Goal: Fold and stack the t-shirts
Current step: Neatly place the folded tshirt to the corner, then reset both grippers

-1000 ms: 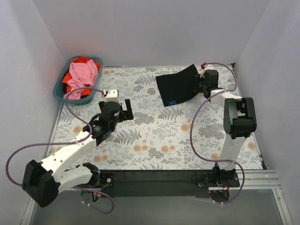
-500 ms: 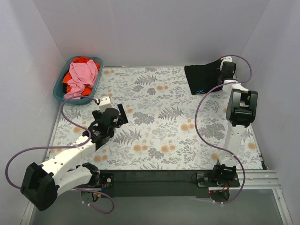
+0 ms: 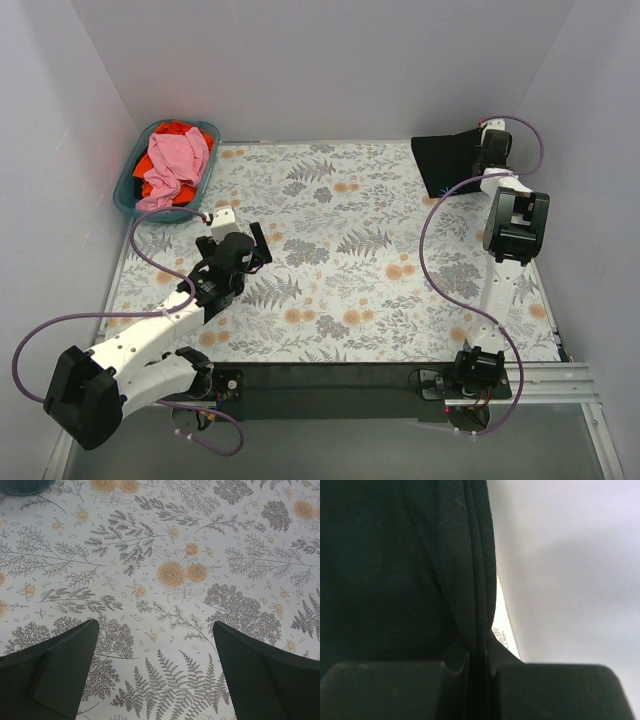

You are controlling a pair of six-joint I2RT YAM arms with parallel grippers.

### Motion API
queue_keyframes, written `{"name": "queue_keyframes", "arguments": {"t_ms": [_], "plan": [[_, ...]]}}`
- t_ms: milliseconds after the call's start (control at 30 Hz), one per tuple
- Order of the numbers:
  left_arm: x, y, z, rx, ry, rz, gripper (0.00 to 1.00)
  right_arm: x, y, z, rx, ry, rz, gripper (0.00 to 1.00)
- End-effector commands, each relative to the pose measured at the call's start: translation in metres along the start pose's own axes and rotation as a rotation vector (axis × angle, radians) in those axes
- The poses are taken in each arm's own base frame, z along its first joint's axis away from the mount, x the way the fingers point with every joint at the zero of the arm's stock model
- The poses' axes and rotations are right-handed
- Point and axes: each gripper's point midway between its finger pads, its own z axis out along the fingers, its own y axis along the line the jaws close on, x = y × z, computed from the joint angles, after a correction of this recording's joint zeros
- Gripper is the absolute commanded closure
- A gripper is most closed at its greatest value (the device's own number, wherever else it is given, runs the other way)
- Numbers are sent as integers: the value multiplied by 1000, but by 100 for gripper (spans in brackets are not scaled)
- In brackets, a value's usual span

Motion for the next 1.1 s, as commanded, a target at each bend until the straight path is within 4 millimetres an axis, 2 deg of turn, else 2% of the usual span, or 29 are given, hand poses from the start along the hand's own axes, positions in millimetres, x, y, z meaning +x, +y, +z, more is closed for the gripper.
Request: {"name": "queue_keyframes", "arguments": {"t_ms": [0, 300, 367, 400, 500, 533, 600, 633, 667, 700, 767, 800, 867, 900, 933, 967, 1033, 1067], "plan": [[-5, 6, 2, -32, -31, -1, 2, -23, -31, 6, 111, -57, -3, 99], [-5, 4, 3, -26, -26, 9, 2, -7, -47, 2, 163, -20, 76, 99], [-5, 4, 3, -25, -28, 8, 2, -4, -45, 2, 159, -15, 75, 92], [-4, 4, 3, -23, -25, 10, 2, -3, -48, 2, 174, -9, 77, 87], [-4, 3, 3, -21, -23, 12, 2, -7, -54, -2, 201, -14, 88, 66], [-5, 4, 3, -24, -26, 10, 2, -12, -56, -4, 206, -23, 91, 50], [-5, 3, 3, -21, -28, 9, 2, -27, -64, -14, 228, -46, 101, 37], [-6, 3, 3, -19, -29, 8, 2, -34, -64, -19, 233, -58, 103, 26], [-6, 2, 3, -16, -29, 8, 2, -39, -66, -25, 238, -66, 105, 23], [-7, 2, 3, -14, -32, 5, 2, -53, -73, -37, 256, -89, 112, 19], [-8, 1, 2, -9, -34, 4, 2, -71, -67, -53, 249, -120, 107, 14], [-9, 0, 2, -6, -36, 0, 2, -82, -71, -69, 258, -139, 111, 14], [-14, -1, -1, 5, -48, -12, 2, -99, -62, -90, 247, -170, 111, 10], [-16, -2, -2, 9, -54, -21, 2, -111, -57, -111, 229, -199, 115, 9], [-19, -2, -4, 14, -61, -28, 2, -118, -54, -123, 222, -215, 114, 7], [-24, -2, -7, 20, -76, -39, 2, -134, -63, -148, 231, -254, 135, 6], [-31, -2, -12, 31, -97, -53, 2, -135, -52, -172, 193, -247, 133, 3], [-34, -1, -14, 32, -108, -61, 2, -147, -59, -198, 179, -275, 153, 3]]}}
